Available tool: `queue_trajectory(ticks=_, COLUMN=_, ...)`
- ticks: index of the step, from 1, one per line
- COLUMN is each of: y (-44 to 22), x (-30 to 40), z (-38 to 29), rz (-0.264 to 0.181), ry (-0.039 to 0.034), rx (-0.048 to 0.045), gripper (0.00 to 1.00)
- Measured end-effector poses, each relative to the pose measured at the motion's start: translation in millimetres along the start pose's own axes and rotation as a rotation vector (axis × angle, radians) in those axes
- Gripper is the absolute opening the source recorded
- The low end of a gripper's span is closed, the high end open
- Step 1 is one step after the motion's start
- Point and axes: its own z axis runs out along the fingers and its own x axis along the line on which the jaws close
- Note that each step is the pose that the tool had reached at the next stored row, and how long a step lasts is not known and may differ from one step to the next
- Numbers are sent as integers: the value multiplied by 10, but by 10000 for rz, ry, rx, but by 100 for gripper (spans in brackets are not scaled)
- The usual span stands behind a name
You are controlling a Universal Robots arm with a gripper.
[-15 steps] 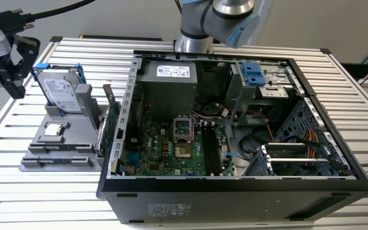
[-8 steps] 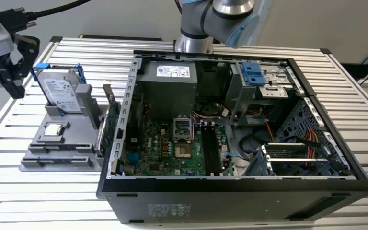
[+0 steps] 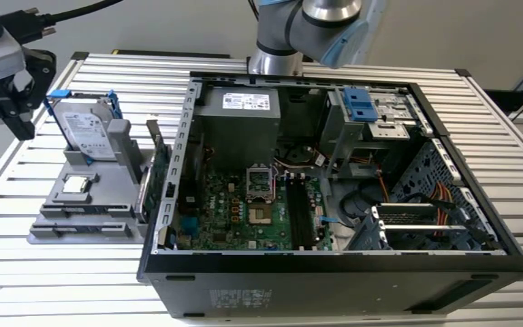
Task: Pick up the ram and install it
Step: 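Pick up the ram and move it above insertion slot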
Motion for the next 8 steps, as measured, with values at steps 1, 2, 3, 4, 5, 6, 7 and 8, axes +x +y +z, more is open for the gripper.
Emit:
queue_trajectory(ticks=1, y=0, x=0, z=0, rz=-69, ry=3, rx=0, gripper=0)
queue_trajectory(ticks=2, y=1, x=0, z=0, rz=-137, ry=7, rx=0, gripper=0)
queue_trajectory(ticks=3, y=1, x=0, z=0, rz=-209, ry=9, rx=-1, gripper=0)
queue_trajectory(ticks=4, y=1, x=0, z=0, rz=-285, ry=14, rx=0, gripper=0)
queue_trajectory(ticks=5, y=1, x=0, z=0, rz=-367, ry=17, rx=-1, gripper=0)
queue_trajectory(ticks=6, y=1, x=0, z=0, rz=-447, ry=22, rx=-1, gripper=0)
queue_trajectory(ticks=7, y=2, x=0, z=0, rz=-524, ry=25, rx=-1, gripper=0)
queue_trajectory(ticks=8, y=2, x=0, z=0, rz=-608, ry=29, rx=-1, gripper=0)
